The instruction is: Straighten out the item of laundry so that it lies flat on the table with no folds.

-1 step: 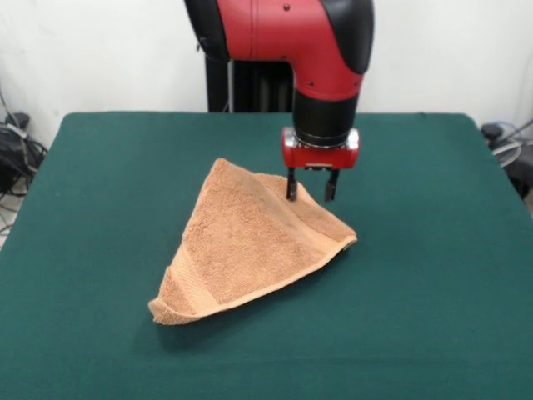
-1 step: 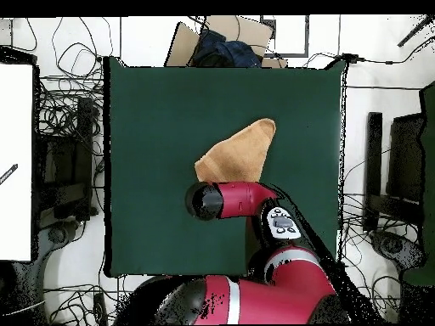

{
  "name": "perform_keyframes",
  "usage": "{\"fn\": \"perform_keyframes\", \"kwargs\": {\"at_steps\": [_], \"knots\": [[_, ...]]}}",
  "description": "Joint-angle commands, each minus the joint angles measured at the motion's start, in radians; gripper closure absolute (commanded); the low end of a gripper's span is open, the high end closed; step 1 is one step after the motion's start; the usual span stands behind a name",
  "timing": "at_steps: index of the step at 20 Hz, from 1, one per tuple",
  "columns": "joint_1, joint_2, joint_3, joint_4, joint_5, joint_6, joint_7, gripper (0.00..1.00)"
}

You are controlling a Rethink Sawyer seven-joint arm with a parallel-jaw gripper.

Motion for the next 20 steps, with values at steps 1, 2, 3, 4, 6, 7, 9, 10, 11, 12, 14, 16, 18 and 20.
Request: {"fn": "perform_keyframes", "kwargs": {"at_steps": [1, 2, 3, 4, 6, 7, 9, 10, 11, 12, 14, 16, 18, 20], "knots": [[0.024, -0.004, -0.022, -0.042, 0.007, -0.077, 0.153, 0.00], [0.027, -0.002, -0.024, -0.038, 0.006, -0.084, 0.157, 0.00], [0.031, 0.005, -0.028, -0.044, 0.004, -0.097, 0.159, 0.00], [0.040, 0.012, -0.035, -0.051, 0.004, -0.104, 0.165, 0.00], [0.045, 0.026, -0.039, -0.047, 0.011, -0.105, 0.172, 0.00], [0.040, 0.042, -0.033, -0.053, 0.013, -0.103, 0.167, 0.00], [0.034, 0.087, -0.026, -0.075, 0.010, -0.128, 0.158, 0.00], [0.031, 0.105, -0.021, -0.085, 0.011, -0.136, 0.155, 0.00], [0.028, 0.119, -0.018, -0.089, 0.012, -0.148, 0.154, 0.00], [0.023, 0.130, -0.013, -0.091, 0.013, -0.156, 0.151, 0.00], [0.020, 0.141, -0.008, -0.096, 0.015, -0.167, 0.147, 0.00], [0.008, 0.143, 0.006, -0.095, 0.014, -0.166, 0.135, 0.00], [0.002, 0.144, 0.013, -0.093, 0.016, -0.168, 0.132, 0.00], [0.003, 0.144, 0.012, -0.089, 0.017, -0.174, 0.137, 1.00]]}}
